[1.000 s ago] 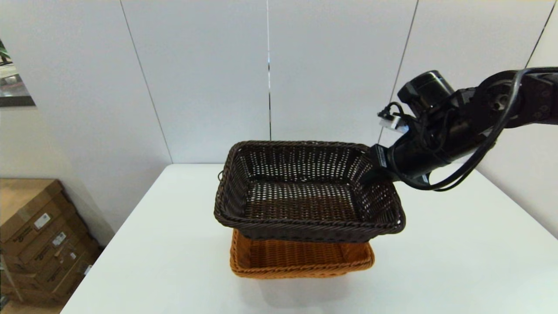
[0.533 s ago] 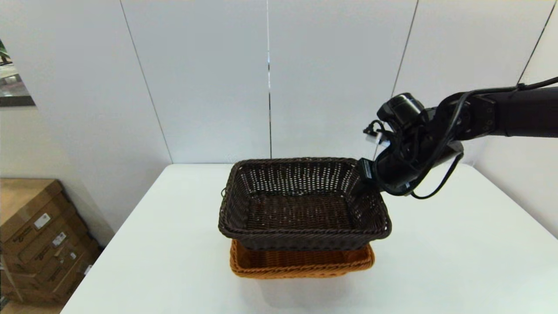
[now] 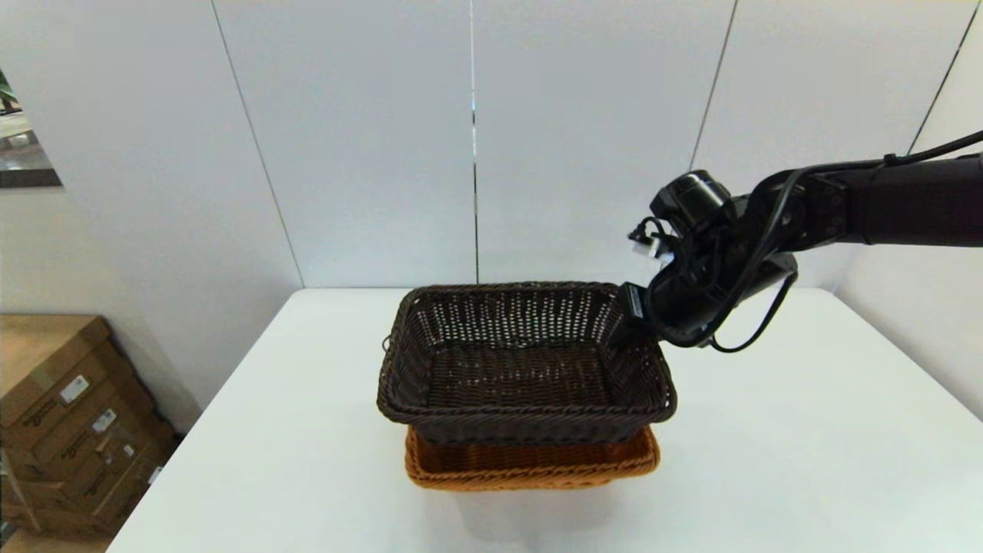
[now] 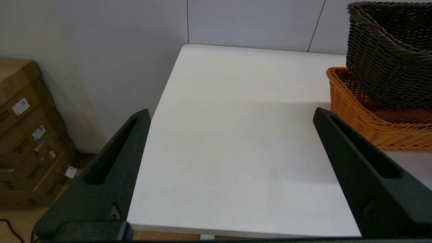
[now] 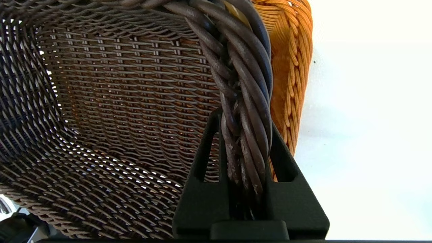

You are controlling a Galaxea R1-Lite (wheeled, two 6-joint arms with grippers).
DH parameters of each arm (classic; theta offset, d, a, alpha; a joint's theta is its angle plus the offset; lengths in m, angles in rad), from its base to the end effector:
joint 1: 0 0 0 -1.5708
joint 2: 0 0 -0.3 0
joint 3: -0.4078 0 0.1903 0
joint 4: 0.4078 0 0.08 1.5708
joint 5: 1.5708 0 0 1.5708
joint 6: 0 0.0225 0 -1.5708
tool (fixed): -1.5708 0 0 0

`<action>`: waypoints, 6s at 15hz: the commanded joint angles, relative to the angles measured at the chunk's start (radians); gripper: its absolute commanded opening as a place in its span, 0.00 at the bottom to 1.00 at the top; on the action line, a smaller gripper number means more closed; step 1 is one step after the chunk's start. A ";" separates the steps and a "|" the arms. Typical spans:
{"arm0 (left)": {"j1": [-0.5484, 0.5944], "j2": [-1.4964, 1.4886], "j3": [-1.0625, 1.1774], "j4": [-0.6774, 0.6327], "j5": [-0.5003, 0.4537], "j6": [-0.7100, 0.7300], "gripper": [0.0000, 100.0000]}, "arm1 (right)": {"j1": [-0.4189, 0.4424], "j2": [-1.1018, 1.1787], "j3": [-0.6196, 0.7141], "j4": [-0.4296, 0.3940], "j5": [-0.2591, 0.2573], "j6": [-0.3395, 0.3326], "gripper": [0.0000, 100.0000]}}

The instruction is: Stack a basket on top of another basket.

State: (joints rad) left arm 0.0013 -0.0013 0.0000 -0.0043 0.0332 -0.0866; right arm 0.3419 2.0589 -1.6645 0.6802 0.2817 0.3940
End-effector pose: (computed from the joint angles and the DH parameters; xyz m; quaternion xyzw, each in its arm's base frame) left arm -0.0229 0.0007 0.0759 -0.0433 -0.0035 0.0171 0.9989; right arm 0.3553 0.1331 0.1782 0.1449 0.5533 0.1583 0.8049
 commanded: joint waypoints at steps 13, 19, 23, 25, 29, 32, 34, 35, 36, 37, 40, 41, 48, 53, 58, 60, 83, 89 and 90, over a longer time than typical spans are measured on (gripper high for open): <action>0.000 0.000 0.002 0.000 0.001 -0.001 1.00 | -0.035 0.109 0.002 -0.021 -0.004 -0.003 0.00; 0.000 0.000 0.002 0.000 0.001 -0.001 1.00 | -0.060 0.150 0.003 -0.037 -0.010 -0.003 0.00; 0.000 0.000 0.002 0.000 0.001 -0.001 1.00 | -0.066 0.122 0.002 -0.039 -0.010 -0.009 0.00; 0.000 0.000 0.000 0.000 0.001 -0.001 1.00 | -0.066 0.116 0.000 -0.041 -0.010 -0.009 0.00; 0.000 0.000 0.002 0.000 0.001 -0.001 1.00 | -0.069 0.116 0.002 -0.039 -0.012 -0.009 0.00; 0.000 0.000 0.000 0.000 0.001 -0.001 1.00 | -0.070 0.112 0.002 -0.042 -0.013 -0.023 0.00; 0.000 0.000 0.002 0.000 0.001 -0.001 1.00 | -0.070 0.112 0.002 -0.041 -0.013 -0.023 0.00; 0.000 0.000 0.000 0.000 0.001 -0.001 1.00 | -0.070 0.113 0.002 -0.041 -0.013 -0.023 0.00; 0.000 0.000 0.002 0.000 0.001 -0.001 1.00 | -0.070 0.113 0.002 -0.041 -0.013 -0.024 1.00; 0.000 0.000 0.002 0.000 0.001 -0.001 1.00 | -0.070 0.113 0.003 -0.041 -0.013 -0.027 1.00; 0.000 0.000 0.000 0.000 0.001 -0.001 1.00 | -0.070 0.115 0.003 -0.039 -0.041 -0.027 1.00; 0.000 0.000 0.002 0.000 0.001 -0.001 1.00 | -0.070 0.115 0.002 -0.039 -0.042 -0.027 1.00; 0.000 0.000 0.000 0.000 0.001 -0.001 1.00 | -0.136 0.007 0.003 -0.031 -0.056 -0.058 1.00; 0.000 0.000 0.002 0.000 0.001 -0.001 1.00 | -0.250 -0.309 0.112 -0.030 -0.064 -0.195 1.00; 0.000 0.000 0.002 0.000 0.001 -0.001 1.00 | -0.363 -0.744 0.471 -0.041 -0.062 -0.555 1.00; 0.000 0.000 0.002 0.000 0.001 -0.001 1.00 | -0.370 -0.922 0.624 -0.050 -0.062 -0.600 1.00; 0.000 0.000 0.002 0.000 0.001 -0.001 1.00 | -0.373 -1.841 1.391 -0.185 -0.228 -0.656 1.00; 0.000 0.000 0.002 0.000 0.001 -0.001 1.00 | -0.354 -1.924 1.529 -0.383 -0.239 -0.639 1.00; 0.000 0.000 0.002 0.000 0.001 -0.001 1.00 | -0.354 -1.947 1.537 -0.409 -0.237 -0.638 1.00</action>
State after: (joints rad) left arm 0.0013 -0.0013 0.0000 -0.0043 0.0330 -0.0864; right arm -0.0157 0.1606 -0.1577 0.3151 0.0404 -0.2449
